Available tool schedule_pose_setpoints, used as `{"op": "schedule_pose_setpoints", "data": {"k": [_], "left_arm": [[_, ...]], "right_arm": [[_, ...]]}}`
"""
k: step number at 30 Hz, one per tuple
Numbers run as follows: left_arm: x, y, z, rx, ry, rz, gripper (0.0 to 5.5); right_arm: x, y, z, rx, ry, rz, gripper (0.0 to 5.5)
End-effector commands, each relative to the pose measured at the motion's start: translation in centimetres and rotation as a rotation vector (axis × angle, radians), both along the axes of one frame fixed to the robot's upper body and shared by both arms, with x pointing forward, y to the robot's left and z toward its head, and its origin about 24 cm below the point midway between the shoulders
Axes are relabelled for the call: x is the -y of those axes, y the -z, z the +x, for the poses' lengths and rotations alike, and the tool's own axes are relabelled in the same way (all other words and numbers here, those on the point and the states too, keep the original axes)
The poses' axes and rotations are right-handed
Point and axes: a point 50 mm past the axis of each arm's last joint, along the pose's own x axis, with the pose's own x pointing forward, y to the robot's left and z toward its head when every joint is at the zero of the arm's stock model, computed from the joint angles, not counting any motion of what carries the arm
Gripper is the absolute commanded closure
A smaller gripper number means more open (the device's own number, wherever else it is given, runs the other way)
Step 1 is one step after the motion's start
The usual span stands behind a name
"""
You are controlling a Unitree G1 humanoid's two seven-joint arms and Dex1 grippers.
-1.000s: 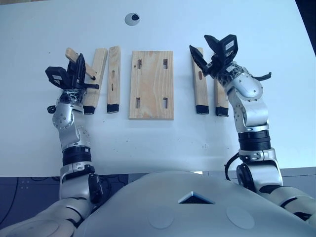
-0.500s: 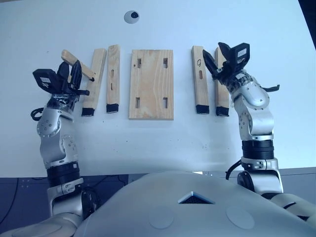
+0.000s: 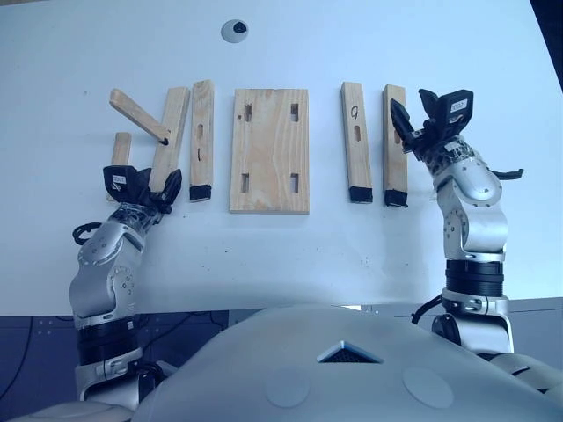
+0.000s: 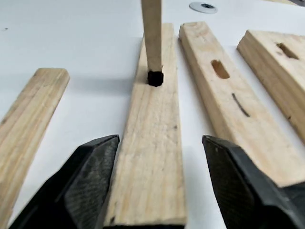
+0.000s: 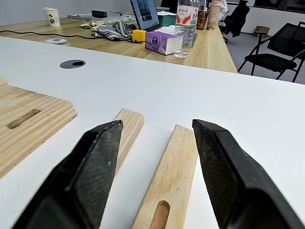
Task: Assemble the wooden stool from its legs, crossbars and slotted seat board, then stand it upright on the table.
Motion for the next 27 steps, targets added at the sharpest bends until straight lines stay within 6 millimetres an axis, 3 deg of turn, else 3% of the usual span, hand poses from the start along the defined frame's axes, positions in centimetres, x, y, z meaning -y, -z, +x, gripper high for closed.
{"op": "schedule_pose_setpoints", "data": {"k": [1,8,12,14,16,19,21,24,27], "left_arm": [[-0.8,1.0,-0.3,-0.074,0.001,0.044,2.30],[-1.1,1.9,-0.6,-0.122,0.040,0.042,3.15],[-1.8,1.9,-0.8,-0.116,0.031,0.034,3.50],[-1.9,0.0,0.5,0.000,-0.004,0.011,3.51],[-1.3,-4.4,3.8,0.206,0.018,-0.064,3.51],[1.1,-10.2,7.9,0.416,0.186,-0.269,3.51],[2.7,-12.5,9.9,0.465,0.321,-0.444,3.51],[6.3,-13.9,11.5,0.447,0.560,-0.722,3.51],[9.7,-13.0,11.3,0.362,0.751,-0.934,3.51]], "right_arm": [[-0.1,0.0,0.2,-0.015,-0.012,-0.012,2.80],[-0.5,0.1,0.2,-0.020,-0.014,0.014,2.80],[-0.2,-1.2,0.7,0.056,0.016,0.057,2.80],[0.0,-1.8,1.1,0.084,0.000,0.068,2.80],[-0.2,-2.3,1.8,0.100,-0.068,0.055,2.80],[-1.5,-2.7,3.2,0.093,-0.245,0.007,2.80],[-2.8,-3.6,4.4,0.083,-0.367,0.071,2.60],[-4.8,-6.7,6.3,0.000,-0.543,0.458,2.18],[-5.8,-9.6,6.9,-0.104,-0.780,0.697,1.59]]}}
